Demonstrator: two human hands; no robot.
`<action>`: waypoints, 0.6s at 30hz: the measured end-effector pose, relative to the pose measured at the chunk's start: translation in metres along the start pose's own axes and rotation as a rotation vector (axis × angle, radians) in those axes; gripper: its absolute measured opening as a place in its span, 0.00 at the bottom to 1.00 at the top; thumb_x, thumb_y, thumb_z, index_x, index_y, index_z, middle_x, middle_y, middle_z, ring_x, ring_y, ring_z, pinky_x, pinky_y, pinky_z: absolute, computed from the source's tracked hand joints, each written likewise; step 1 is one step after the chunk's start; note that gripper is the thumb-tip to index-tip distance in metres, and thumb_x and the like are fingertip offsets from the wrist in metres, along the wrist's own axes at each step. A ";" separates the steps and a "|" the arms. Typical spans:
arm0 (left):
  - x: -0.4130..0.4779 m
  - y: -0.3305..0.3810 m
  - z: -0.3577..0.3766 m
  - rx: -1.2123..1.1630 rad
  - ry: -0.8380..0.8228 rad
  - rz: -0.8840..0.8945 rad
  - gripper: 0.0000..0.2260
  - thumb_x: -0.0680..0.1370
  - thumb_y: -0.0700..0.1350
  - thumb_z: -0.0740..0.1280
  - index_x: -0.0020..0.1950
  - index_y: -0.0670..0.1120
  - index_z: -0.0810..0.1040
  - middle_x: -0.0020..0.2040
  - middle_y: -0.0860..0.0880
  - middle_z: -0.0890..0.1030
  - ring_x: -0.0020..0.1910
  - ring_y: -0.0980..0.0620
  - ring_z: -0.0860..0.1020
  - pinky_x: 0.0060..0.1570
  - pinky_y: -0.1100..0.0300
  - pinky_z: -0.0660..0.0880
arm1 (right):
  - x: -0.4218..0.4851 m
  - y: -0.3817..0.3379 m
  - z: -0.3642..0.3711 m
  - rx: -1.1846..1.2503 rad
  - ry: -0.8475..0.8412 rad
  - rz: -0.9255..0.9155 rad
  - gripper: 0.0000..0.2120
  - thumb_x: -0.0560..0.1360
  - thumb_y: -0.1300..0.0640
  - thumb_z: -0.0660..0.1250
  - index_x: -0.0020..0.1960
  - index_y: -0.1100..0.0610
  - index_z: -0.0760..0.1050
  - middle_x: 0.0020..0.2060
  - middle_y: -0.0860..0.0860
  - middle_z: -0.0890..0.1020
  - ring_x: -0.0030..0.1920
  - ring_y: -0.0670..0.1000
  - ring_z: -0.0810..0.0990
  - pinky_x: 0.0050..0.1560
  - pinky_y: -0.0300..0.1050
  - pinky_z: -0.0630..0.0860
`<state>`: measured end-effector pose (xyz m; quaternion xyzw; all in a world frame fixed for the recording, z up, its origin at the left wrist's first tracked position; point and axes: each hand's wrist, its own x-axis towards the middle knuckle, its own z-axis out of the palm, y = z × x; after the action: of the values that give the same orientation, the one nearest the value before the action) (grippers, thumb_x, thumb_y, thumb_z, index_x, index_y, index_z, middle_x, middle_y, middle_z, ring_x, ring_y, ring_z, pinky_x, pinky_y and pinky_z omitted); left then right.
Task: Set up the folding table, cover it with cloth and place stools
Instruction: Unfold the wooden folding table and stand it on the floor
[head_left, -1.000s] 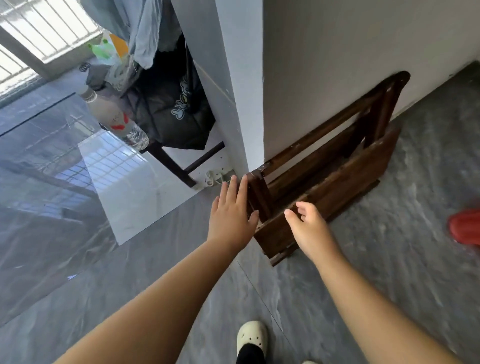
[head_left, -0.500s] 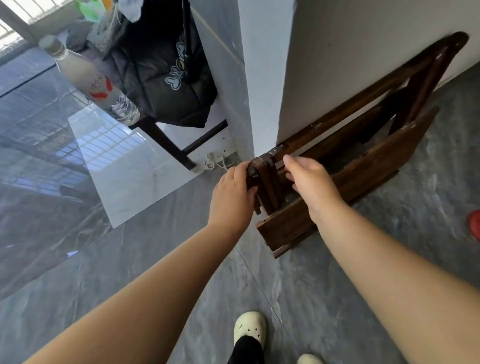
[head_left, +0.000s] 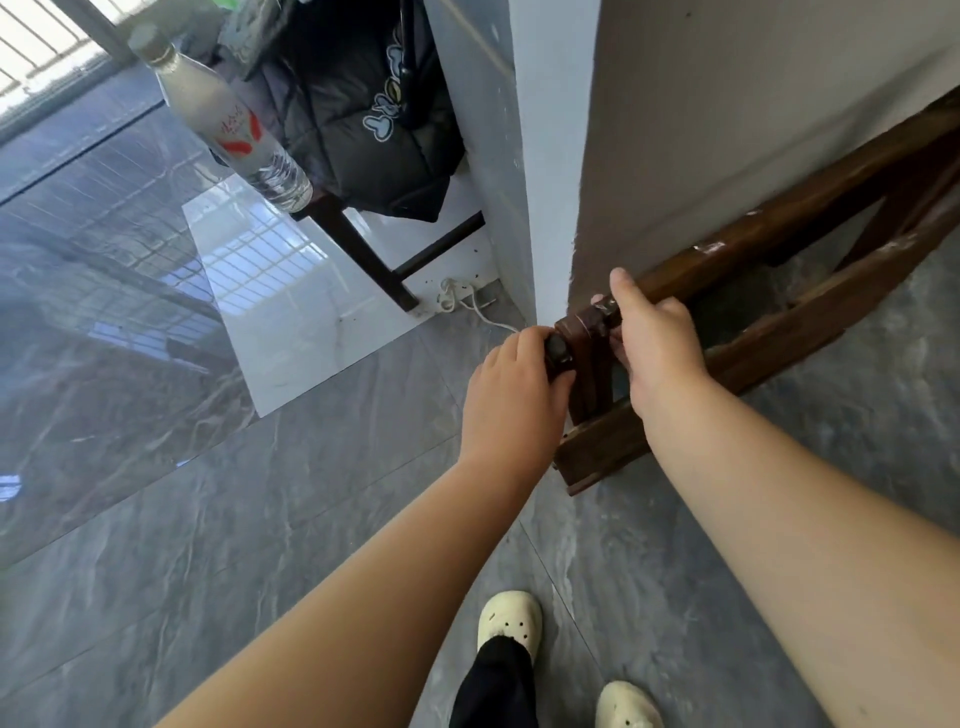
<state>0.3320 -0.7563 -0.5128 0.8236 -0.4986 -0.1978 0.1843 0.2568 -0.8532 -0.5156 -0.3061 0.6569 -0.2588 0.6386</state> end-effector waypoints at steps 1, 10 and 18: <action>-0.008 0.004 0.002 -0.002 0.002 0.006 0.16 0.78 0.47 0.64 0.65 0.48 0.69 0.60 0.50 0.76 0.60 0.50 0.72 0.59 0.57 0.68 | -0.002 0.002 -0.007 0.061 0.016 -0.003 0.14 0.75 0.46 0.66 0.55 0.53 0.70 0.54 0.53 0.80 0.52 0.52 0.81 0.53 0.48 0.77; -0.075 0.039 0.018 0.079 -0.036 0.086 0.14 0.76 0.47 0.66 0.59 0.44 0.70 0.56 0.47 0.74 0.52 0.45 0.75 0.49 0.52 0.74 | -0.036 0.026 -0.084 0.200 0.010 0.029 0.22 0.70 0.57 0.73 0.62 0.56 0.73 0.54 0.51 0.80 0.51 0.51 0.80 0.54 0.50 0.79; -0.175 0.064 0.047 0.156 -0.046 0.134 0.13 0.74 0.46 0.69 0.54 0.41 0.74 0.48 0.43 0.76 0.43 0.42 0.77 0.41 0.50 0.74 | -0.092 0.064 -0.155 0.308 -0.023 0.181 0.11 0.73 0.68 0.67 0.51 0.57 0.72 0.47 0.55 0.79 0.43 0.50 0.80 0.41 0.41 0.77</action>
<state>0.1856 -0.6331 -0.4963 0.7956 -0.5704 -0.1646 0.1211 0.0974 -0.7504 -0.4919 -0.1474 0.6270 -0.2943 0.7060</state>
